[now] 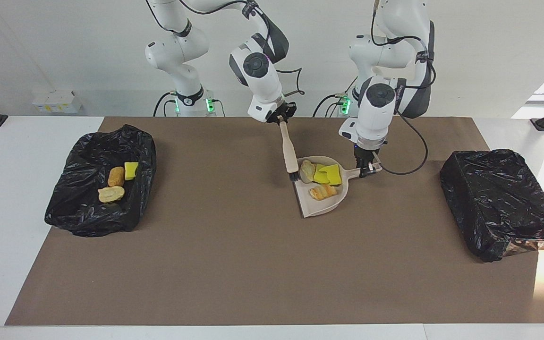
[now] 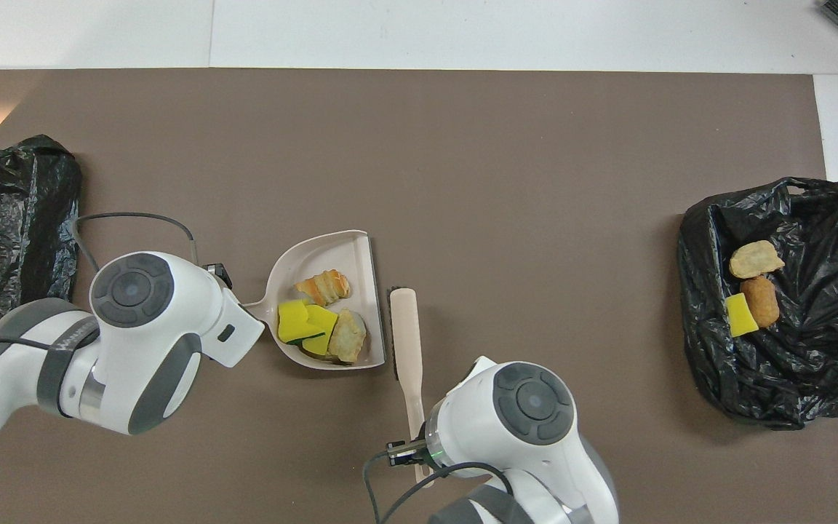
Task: Sweep and dump trash in bin
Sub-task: 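Carry the loaded dustpan toward the black bag with the left gripper, then tip the dustpan into the black bag with the left gripper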
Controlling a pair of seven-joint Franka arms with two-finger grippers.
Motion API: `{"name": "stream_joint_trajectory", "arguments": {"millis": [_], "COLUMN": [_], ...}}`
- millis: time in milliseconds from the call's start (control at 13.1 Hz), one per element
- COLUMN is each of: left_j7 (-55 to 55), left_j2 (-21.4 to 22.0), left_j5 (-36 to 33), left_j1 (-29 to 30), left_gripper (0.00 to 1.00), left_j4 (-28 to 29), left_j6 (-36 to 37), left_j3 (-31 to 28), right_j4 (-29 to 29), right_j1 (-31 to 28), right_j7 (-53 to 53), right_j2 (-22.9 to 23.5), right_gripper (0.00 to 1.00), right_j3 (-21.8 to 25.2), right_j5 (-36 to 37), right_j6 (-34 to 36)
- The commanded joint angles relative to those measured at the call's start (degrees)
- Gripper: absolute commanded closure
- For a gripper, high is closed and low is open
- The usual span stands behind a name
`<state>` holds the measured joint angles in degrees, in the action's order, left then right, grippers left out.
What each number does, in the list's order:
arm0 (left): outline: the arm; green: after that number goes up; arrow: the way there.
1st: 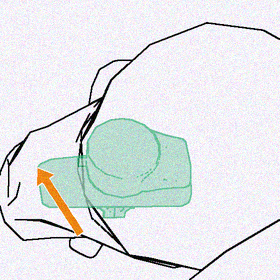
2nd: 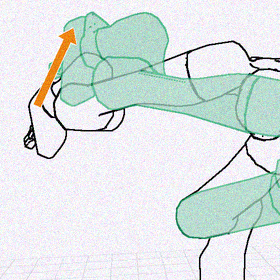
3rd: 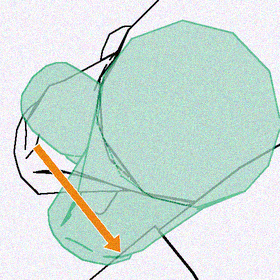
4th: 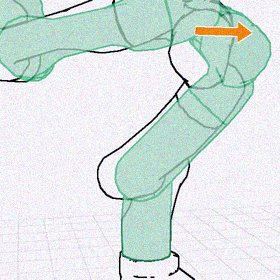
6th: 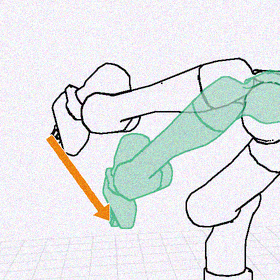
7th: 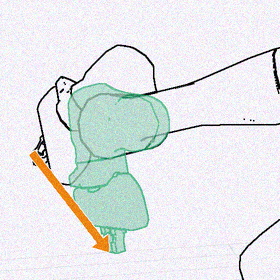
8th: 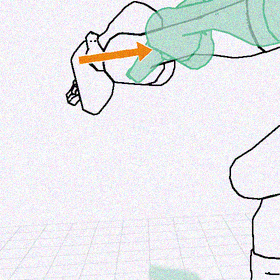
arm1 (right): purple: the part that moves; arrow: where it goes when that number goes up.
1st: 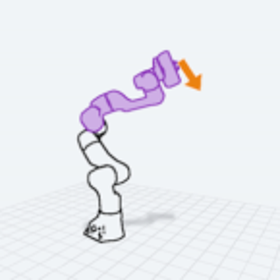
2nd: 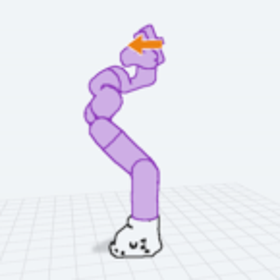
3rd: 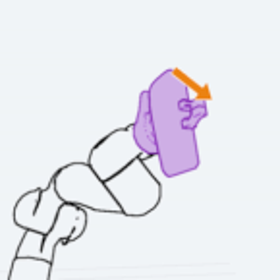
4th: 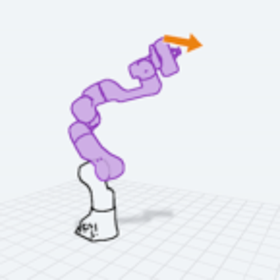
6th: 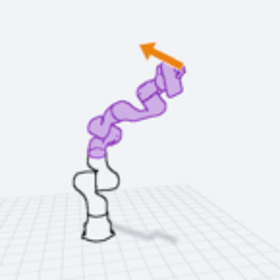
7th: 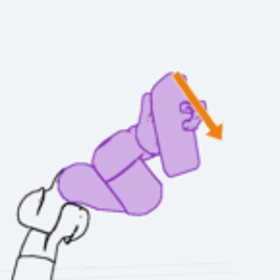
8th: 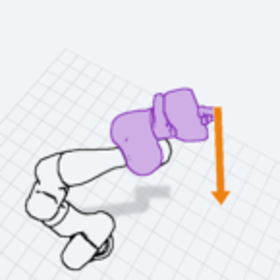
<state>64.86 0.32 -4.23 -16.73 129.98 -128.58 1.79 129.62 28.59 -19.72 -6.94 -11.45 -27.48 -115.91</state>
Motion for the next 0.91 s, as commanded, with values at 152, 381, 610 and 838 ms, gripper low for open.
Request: {"name": "stream_joint_trajectory", "arguments": {"millis": [152,381,610,838], "left_j7": [7.0,8.5,10.3,20.0], "left_j2": [-0.3,-0.8,-1.0,-2.5], "left_j5": [5.7,5.9,7.0,7.2], "left_j1": [3.5,6.0,9.2,13.6], "left_gripper": [1.0,1.0,1.0,1.0], "left_j4": [-7.6,-14.6,-20.7,-24.0], "left_j6": [5.5,14.0,21.0,22.5], "left_j3": [-0.1,-0.1,-0.2,-0.3], "right_j4": [2.6,4.8,5.9,6.3], "right_j1": [-4.1,-3.3,-3.1,-1.3], "right_j7": [0.0,-0.2,-1.1,-4.5], "right_j2": [-7.6,-9.8,-10.7,-10.2], "right_gripper": [1.0,1.0,1.0,1.0], "right_j3": [-0.2,-0.5,-0.8,-0.9], "right_j5": [1.6,2.0,2.4,2.6], "right_j6": [4.4,4.5,5.6,5.5]}}
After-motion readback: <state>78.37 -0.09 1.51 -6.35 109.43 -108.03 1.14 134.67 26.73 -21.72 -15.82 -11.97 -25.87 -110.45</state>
